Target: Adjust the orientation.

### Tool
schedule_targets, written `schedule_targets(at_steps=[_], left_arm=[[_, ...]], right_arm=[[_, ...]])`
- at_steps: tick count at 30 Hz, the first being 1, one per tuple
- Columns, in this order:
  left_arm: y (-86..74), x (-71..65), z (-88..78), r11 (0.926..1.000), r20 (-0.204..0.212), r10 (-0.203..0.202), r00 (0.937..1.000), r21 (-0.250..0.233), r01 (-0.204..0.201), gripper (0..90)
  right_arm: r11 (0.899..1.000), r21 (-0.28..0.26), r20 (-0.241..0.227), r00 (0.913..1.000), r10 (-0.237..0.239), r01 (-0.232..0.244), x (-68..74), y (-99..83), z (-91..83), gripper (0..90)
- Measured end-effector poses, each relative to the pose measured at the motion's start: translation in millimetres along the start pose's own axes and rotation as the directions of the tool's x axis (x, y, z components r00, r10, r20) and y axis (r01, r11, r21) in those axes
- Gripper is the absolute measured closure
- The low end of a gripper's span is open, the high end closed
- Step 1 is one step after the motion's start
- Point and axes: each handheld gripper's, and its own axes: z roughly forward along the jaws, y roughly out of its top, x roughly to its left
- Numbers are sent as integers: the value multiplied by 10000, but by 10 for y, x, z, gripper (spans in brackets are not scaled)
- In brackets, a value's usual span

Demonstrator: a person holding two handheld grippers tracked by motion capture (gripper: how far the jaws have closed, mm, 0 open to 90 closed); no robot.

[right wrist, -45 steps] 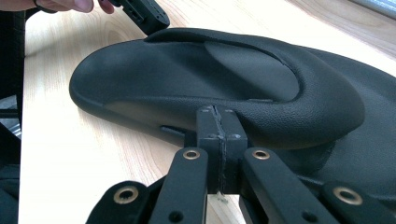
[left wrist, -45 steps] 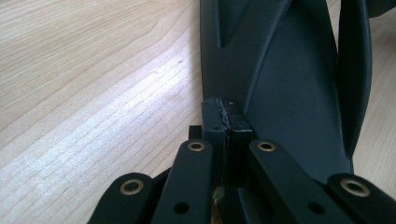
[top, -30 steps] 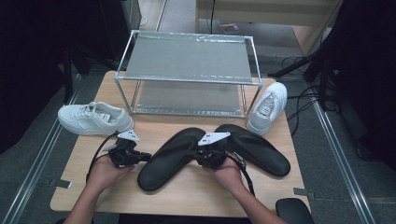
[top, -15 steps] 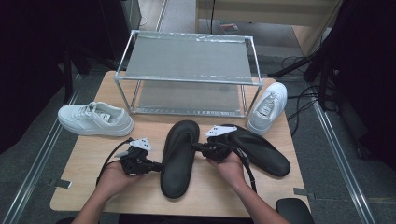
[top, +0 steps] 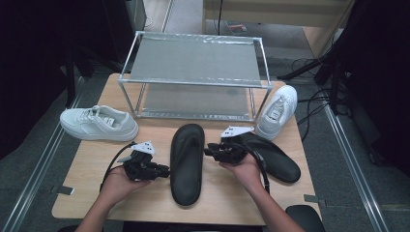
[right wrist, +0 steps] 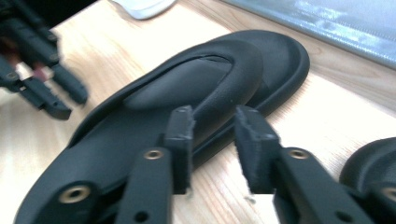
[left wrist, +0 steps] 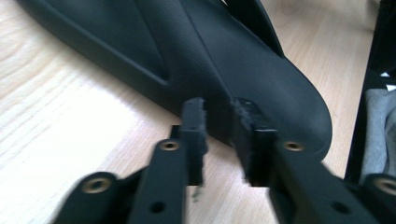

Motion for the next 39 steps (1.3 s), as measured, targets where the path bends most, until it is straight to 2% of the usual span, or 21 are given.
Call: schedule_targets(at_steps=[2, 3, 4, 6, 8, 10, 12, 14, 16, 18, 25, 39], left_arm=[[1, 24, -28, 9999, -112, -58, 9999, -146, 57, 663], [2, 35, -35, 9997, -153, -99, 9998, -223, 96, 611], [6, 48, -49, 9994, -79, -198, 9998, -301, 196, 597], [16, 52, -72, 9992, -228, -173, 9996, -369, 165, 581], [26, 59, -80, 9986, -297, -204, 9994, -485, 189, 517], [38, 68, -85, 9984, -415, -207, 9989, -539, 185, 478], [42, 78, -86, 9984, -501, -235, 9985, -535, 208, 448], [37, 94, -86, 9988, -543, -264, 9982, -418, 241, 428], [37, 102, -97, 9987, -626, -291, 9976, -427, 265, 426], [45, 116, -100, 9988, -547, -291, 9981, -414, 268, 411], [99, 117, -80, 9993, -670, -226, 9975, -299, 206, 409], [246, 150, -46, 9991, -469, -25, 9989, -423, 5, 407]], right_arm=[[9998, -96, -77, 9999, -151, 150, -1, -10, -57, 587], [9993, -229, -113, 9995, -289, 287, -8, -17, -96, 528], [9992, -289, -207, 9994, -279, 273, -16, -20, -116, 498], [9997, -243, -445, 9990, -34, 23, -45, -27, -168, 492], [9996, -237, -461, 9989, -129, 118, -54, -38, -210, 492], [9987, -68, -530, 9973, -513, 510, -35, -60, -248, 492], [9935, 264, -464, 9929, -1092, 1105, -9, -103, -284, 493], [9911, 419, -382, 9914, -1248, 1264, -10, -136, -313, 493], [9914, 505, -289, 9925, -1191, 1204, -36, -155, -369, 493], [9927, 337, -206, 9932, -1149, 1156, -67, -164, -427, 496], [9963, -47, 221, 9960, -861, 862, -195, -229, -639, 491], [9983, -418, 1009, 9942, -373, 417, -277, -371, -897, 494]])
